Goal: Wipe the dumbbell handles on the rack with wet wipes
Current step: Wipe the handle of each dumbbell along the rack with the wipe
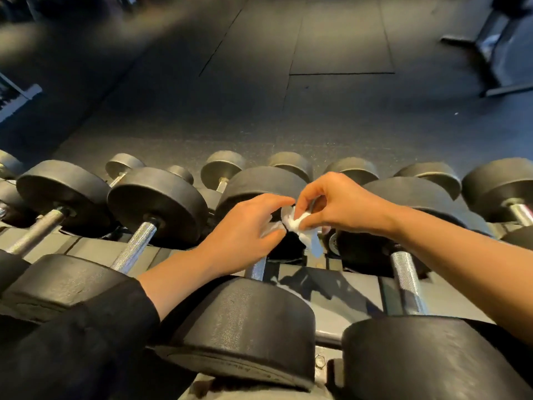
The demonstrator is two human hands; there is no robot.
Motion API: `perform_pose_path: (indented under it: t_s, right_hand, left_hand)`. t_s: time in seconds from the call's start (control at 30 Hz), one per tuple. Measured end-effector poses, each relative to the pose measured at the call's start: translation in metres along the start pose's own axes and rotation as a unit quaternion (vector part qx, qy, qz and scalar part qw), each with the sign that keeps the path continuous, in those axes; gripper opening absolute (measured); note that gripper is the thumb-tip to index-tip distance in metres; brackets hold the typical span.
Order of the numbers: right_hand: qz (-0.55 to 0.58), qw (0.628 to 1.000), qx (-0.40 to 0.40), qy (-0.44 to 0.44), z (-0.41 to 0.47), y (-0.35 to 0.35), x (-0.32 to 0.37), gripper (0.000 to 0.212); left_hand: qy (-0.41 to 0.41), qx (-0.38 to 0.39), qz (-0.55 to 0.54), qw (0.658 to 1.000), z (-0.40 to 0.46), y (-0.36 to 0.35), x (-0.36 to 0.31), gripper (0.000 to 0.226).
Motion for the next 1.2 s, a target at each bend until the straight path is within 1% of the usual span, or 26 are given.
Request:
perform_pose_path:
  t_s: [0.1,0.2,0.33,0.53,0.63,0.7,0.77,0.87,0.97,1.07,1.2]
  right_hand:
    - [-0.019,0.998,-0.038,-0.053,-0.028,0.029,-0.010,0.011]
    - [-0.063,0.990,-0.071,-0.105,-0.058,0.049,-0.022,0.012]
    - [-0.118,0.975,-0.076,-0.174,-0.086,0.051,-0.033,0.014]
    - [-0.284,0.935,-0.031,-0.210,-0.089,0.021,-0.053,0.024]
    - [-0.381,0.895,0.021,-0.231,-0.089,0.009,-0.057,0.027]
    - [-0.417,0.877,0.053,-0.234,-0.091,0.004,-0.058,0.029]
    - [-0.412,0.875,0.074,-0.245,-0.094,0.000,-0.060,0.030]
    - [-0.374,0.879,0.103,-0.277,-0.096,-0.006,-0.057,0.028]
    - [-0.287,0.891,0.123,-0.330,-0.104,-0.007,-0.051,0.027]
    - [-0.211,0.893,0.139,-0.372,-0.114,-0.007,-0.044,0.026]
    - [-0.186,0.885,0.157,-0.397,-0.115,-0.010,-0.042,0.020]
  left_hand:
    - [-0.068,0.046,-0.031,0.996,0.024,-0.014,-0.016,0.050]
    - [-0.128,0.101,-0.031,0.986,0.039,-0.030,-0.028,0.059]
    - [-0.178,0.153,-0.029,0.972,0.049,-0.051,-0.033,0.069]
    - [-0.202,0.182,-0.058,0.961,0.048,-0.080,-0.030,0.078]
    - [-0.196,0.178,-0.084,0.961,0.051,-0.082,-0.029,0.079]
    - [-0.191,0.172,-0.086,0.963,0.052,-0.082,-0.031,0.079]
    - [-0.186,0.175,-0.076,0.964,0.051,-0.082,-0.035,0.079]
    - [-0.181,0.186,-0.076,0.963,0.048,-0.083,-0.038,0.080]
    - [-0.175,0.197,-0.080,0.961,0.047,-0.082,-0.037,0.081]
    - [-0.169,0.203,-0.098,0.959,0.047,-0.082,-0.038,0.079]
    - [-0.165,0.201,-0.110,0.959,0.045,-0.080,-0.039,0.078]
Point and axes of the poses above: each hand's wrist, its own z-axis towards the middle knuckle, its own y-axis out of the back of the hand, x = y × z, the point moved 4 cm from there along z, towards the middle knuckle, and after that the axes turned 2 degrees about z, right-handed, at the moved point
